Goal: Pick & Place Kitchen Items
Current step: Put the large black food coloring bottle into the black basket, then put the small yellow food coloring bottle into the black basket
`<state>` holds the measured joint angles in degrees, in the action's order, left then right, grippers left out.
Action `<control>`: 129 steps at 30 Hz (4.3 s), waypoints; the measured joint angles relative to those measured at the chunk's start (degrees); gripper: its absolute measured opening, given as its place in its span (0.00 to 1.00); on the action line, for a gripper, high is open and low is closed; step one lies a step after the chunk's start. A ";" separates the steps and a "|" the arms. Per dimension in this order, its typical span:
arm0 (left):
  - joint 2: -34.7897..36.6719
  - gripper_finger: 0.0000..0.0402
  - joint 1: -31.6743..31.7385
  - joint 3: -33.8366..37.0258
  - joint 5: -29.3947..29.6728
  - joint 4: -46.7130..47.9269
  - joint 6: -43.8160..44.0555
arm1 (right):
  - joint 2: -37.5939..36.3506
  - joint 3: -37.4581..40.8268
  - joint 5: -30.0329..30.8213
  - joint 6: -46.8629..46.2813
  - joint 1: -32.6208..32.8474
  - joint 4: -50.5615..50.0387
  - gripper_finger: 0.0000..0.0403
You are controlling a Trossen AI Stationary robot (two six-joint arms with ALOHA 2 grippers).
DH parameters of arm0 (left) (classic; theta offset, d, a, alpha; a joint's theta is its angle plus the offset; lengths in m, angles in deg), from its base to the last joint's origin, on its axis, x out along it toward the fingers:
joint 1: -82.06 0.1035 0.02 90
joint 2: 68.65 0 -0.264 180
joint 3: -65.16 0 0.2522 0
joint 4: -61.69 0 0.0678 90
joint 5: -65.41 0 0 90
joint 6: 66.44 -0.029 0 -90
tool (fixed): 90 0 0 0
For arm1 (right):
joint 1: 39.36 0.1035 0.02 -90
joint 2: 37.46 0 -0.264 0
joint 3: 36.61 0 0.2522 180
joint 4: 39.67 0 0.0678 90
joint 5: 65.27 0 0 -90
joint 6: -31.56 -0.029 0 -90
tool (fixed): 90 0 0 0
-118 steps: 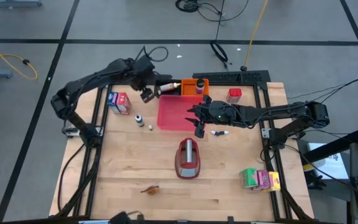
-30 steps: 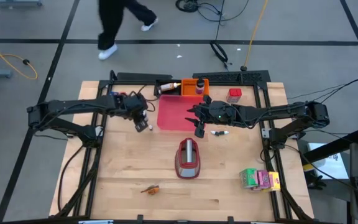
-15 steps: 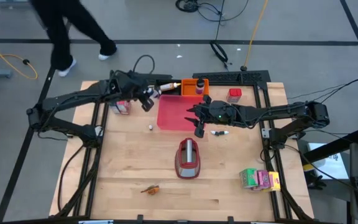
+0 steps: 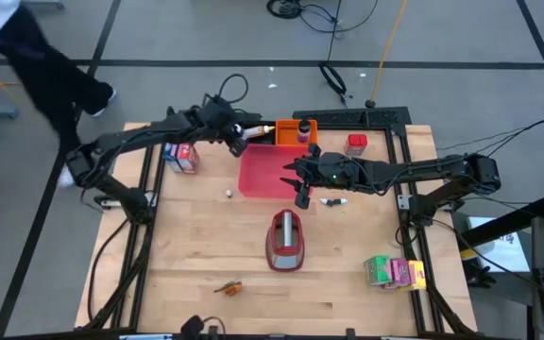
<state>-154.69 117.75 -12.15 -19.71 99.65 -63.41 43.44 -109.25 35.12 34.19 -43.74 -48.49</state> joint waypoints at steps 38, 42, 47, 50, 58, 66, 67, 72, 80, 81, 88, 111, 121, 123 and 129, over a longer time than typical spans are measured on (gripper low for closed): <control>-9.35 0.71 3.99 0.00 -1.94 -6.28 -2.35 | -0.02 1.18 0.01 0.02 -0.02 0.85 0.39; -9.35 0.81 3.97 0.00 -1.87 -7.72 -1.44 | -0.02 1.18 0.02 0.02 -0.02 0.85 0.39; -9.13 0.84 3.97 0.00 -1.85 -7.84 -2.08 | -0.02 1.18 0.02 0.04 -0.02 0.83 0.39; -8.13 0.84 3.97 0.00 -1.14 -7.28 -2.55 | -0.02 1.18 0.02 0.11 -0.02 0.83 0.39; -4.29 0.85 3.65 0.00 -0.76 -3.92 -2.78 | -0.02 1.18 0.02 0.17 -0.02 0.81 0.39; -1.79 0.85 0.55 0.00 -0.84 2.04 -2.83 | -0.02 1.18 0.02 0.04 -0.02 0.81 0.39; -1.58 0.85 0.04 0.00 -0.85 3.29 -3.08 | -0.02 1.18 0.02 0.04 -0.02 0.81 0.39; -1.02 0.85 -3.34 0.00 -0.88 7.89 -3.54 | -0.02 1.18 0.02 0.04 -0.02 0.81 0.38; -0.02 0.85 -10.85 0.21 -0.97 14.13 -4.50 | -0.02 1.18 0.02 0.03 -0.02 0.79 0.39; 0.43 0.85 -11.83 0.26 -0.84 14.44 -4.49 | -0.02 1.18 0.02 0.04 -0.02 0.79 0.39; 3.32 0.85 -18.33 0.13 0.42 16.18 -1.26 | -0.02 1.18 0.02 0.02 -0.02 0.73 0.39; 5.60 0.85 -35.22 10.73 17.96 21.63 19.67 | -0.02 1.20 0.00 0.04 -0.02 0.42 0.39; 5.60 0.85 -35.48 18.26 22.74 11.77 23.15 | -0.02 1.20 0.00 0.05 -0.02 0.44 0.39; 5.60 0.85 -35.46 19.78 22.72 10.00 23.15 | -0.02 1.20 0.00 0.07 -0.02 0.44 0.39; 5.58 0.85 -35.35 24.50 22.78 3.78 22.97 | -0.02 1.20 0.00 0.20 -0.02 0.44 0.39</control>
<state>-149.12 82.40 12.35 3.07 103.42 -40.44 43.42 -108.04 35.12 34.39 -43.76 -48.05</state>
